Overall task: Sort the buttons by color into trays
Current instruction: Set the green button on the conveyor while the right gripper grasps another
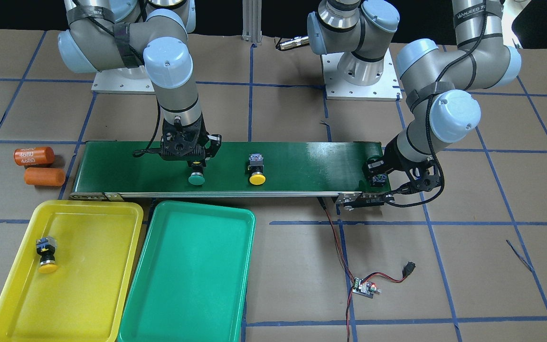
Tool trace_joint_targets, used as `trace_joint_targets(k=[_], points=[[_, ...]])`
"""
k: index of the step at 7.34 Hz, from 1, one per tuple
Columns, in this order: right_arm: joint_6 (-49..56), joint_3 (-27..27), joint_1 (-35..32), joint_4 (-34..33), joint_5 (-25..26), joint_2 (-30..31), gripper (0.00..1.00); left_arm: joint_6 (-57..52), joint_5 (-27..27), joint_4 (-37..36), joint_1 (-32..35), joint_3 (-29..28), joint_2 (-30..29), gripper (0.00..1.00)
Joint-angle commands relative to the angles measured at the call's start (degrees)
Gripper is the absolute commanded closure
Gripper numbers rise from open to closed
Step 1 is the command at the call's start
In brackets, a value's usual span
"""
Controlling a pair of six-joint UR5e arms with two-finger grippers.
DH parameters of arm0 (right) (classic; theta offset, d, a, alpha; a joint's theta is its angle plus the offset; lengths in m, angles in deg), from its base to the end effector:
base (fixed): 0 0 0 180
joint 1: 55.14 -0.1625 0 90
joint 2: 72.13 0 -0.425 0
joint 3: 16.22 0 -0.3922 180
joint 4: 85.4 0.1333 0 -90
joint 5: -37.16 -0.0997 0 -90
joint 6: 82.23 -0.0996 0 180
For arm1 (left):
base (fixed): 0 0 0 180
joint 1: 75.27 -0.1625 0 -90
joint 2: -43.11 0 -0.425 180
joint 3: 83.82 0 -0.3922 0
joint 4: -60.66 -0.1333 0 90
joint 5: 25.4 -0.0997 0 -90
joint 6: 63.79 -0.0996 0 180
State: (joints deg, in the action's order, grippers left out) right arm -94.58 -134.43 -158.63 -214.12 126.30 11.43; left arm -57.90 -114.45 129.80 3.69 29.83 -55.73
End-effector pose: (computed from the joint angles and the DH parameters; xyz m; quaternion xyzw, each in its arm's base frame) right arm 0.2423 -0.4322 0.2696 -0.0102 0.9993 -0.0329 0.0152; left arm -0.0417 -0.4908 0.2541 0.1473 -0.9839 -0.1008 0.0128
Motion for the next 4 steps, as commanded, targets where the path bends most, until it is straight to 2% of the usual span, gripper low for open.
trace_joint_targets(k=[1, 2, 3, 4], points=[[0.0, 7.9, 0.5, 0.5, 0.2, -1.7, 0.7, -0.3, 0.3, -0.4, 0.1, -1.2, 0.9, 0.0], [0.1, 13.6, 1.2, 0.6, 0.2, -6.0, 0.69, -0.4, 1.2, -0.2, 0.5, -4.4, 2.1, 0.0], [0.2, 20.6, 1.3, 0.7, 0.2, -11.5, 0.65, -0.4, 0.7, 1.8, 0.9, -10.7, 2.2, 0.0], [0.2, 25.6, 1.4, 0.8, 0.3, -16.1, 0.6, -1.7, 0.5, 6.9, 1.5, -17.4, 1.3, 0.0]])
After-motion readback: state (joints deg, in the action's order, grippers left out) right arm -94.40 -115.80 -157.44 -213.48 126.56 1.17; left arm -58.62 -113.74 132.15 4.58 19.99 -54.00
